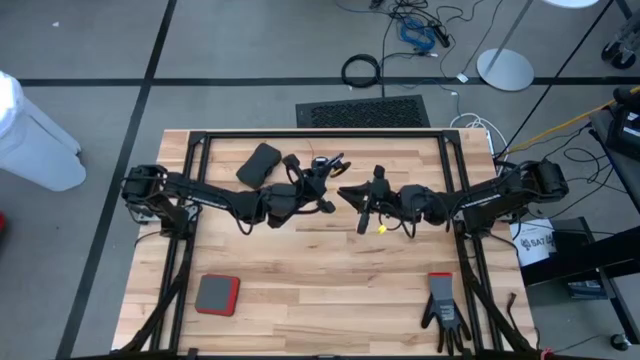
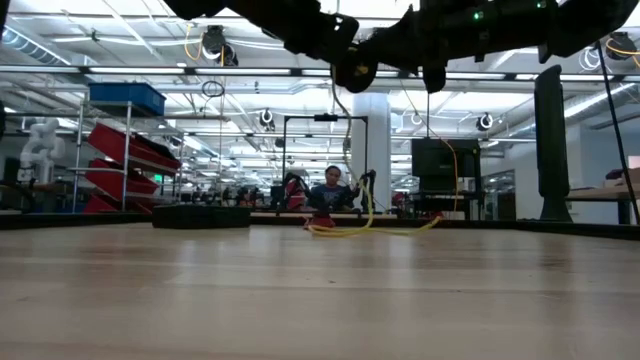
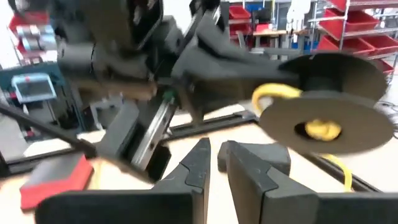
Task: Coil cords
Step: Coil the yellow wire onto the black spool
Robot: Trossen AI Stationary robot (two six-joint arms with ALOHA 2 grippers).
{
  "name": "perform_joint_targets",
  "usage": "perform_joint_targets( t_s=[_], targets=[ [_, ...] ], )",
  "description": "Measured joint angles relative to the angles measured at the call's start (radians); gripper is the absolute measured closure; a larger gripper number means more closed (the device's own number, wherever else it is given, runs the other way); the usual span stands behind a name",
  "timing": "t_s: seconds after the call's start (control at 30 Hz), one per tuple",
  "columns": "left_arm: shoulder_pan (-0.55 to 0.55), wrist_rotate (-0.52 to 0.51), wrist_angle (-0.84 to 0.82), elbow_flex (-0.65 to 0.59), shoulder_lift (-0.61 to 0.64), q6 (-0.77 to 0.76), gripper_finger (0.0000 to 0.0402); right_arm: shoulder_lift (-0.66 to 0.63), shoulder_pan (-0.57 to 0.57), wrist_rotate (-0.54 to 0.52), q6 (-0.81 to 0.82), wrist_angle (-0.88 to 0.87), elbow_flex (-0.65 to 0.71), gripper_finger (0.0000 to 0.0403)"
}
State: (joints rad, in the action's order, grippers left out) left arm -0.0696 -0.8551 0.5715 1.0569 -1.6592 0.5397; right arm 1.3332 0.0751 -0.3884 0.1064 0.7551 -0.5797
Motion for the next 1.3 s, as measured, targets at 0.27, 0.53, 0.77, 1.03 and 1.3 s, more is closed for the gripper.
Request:
perform_joint_targets(
  t_s=[0.27, 0.53, 0.77, 1.03, 1.3],
  targets=[
    [-0.010, -0.011, -0.004, 0.000, 0.000, 0.043, 0.0401, 0.035, 0.006, -0.184, -0.017, -0.246, 0.001, 0.0363],
    [-0.030, -0.009, -0.007, 0.000, 0.000, 0.042, 0.0401, 0.213, -0.114, -0.191, -0.093, -0.141, 0.001, 0.0295],
    [-0.043, -0.004, -0.013, 0.000, 0.000, 0.042, 0.0401, 0.341, -0.210, -0.120, -0.118, 0.054, 0.002, 0.0242],
    [-0.054, -0.004, -0.014, 0.000, 0.000, 0.041, 0.0401, 0.453, -0.280, -0.068, -0.133, 0.205, 0.002, 0.0263],
    [-0.057, -0.004, -0.015, 0.000, 0.000, 0.040, 0.0401, 0.484, -0.298, 0.002, -0.130, 0.270, 0.002, 0.0327]
  ],
)
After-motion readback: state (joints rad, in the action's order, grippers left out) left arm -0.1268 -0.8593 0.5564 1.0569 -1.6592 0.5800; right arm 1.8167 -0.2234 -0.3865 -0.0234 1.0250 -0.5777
